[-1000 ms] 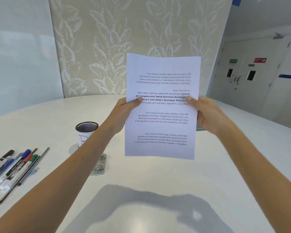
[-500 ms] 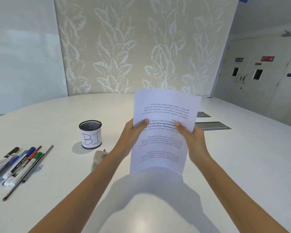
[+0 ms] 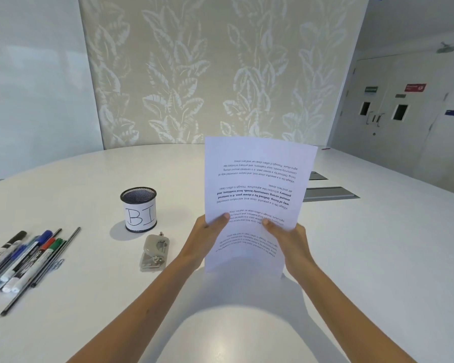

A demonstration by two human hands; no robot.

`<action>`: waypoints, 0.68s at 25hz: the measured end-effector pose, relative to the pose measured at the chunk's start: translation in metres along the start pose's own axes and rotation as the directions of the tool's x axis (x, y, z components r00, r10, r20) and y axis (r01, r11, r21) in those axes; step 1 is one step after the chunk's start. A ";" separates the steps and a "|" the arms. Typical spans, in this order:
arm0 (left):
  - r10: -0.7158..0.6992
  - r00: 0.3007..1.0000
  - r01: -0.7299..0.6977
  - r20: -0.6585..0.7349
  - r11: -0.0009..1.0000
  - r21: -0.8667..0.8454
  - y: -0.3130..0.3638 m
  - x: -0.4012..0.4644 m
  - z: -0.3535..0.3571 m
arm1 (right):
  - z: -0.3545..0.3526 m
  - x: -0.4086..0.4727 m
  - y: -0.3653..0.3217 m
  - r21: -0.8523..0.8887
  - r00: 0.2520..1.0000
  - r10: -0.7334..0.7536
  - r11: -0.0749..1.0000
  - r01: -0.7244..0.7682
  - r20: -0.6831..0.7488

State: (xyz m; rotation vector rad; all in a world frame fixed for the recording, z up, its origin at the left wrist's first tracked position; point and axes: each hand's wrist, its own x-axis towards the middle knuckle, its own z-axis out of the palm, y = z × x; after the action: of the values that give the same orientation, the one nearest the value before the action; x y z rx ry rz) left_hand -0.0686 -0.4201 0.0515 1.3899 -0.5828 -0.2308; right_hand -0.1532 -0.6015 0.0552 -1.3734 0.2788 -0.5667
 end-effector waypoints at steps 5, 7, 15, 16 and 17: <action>0.090 0.993 -0.084 -0.082 0.994 0.072 0.002 0.006 -0.003 | -0.007 0.003 0.003 -0.095 0.999 -0.011 0.995 0.014 0.032; 0.326 0.927 -0.265 -0.183 0.918 0.295 0.029 0.016 -0.011 | -0.018 0.016 -0.018 -0.230 0.999 -0.034 0.972 0.043 0.041; 0.368 0.911 -0.378 0.186 0.565 0.734 0.140 0.033 -0.058 | -0.043 0.045 -0.126 -0.794 0.905 -0.025 0.469 0.386 0.425; 0.231 0.942 -0.335 0.242 0.618 0.711 0.142 0.031 -0.056 | -0.040 0.044 -0.133 -0.790 0.880 0.000 0.441 0.426 0.475; 0.109 0.954 -0.274 0.279 0.690 0.670 0.139 0.029 -0.055 | -0.038 0.043 -0.137 -0.786 0.860 0.016 0.414 0.459 0.511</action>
State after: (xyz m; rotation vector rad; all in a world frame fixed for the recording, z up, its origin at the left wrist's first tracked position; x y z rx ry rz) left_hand -0.0415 -0.3616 0.1896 2.0455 -1.0748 0.0305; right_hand -0.1658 -0.6685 0.1867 -2.6084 -0.0364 -0.2716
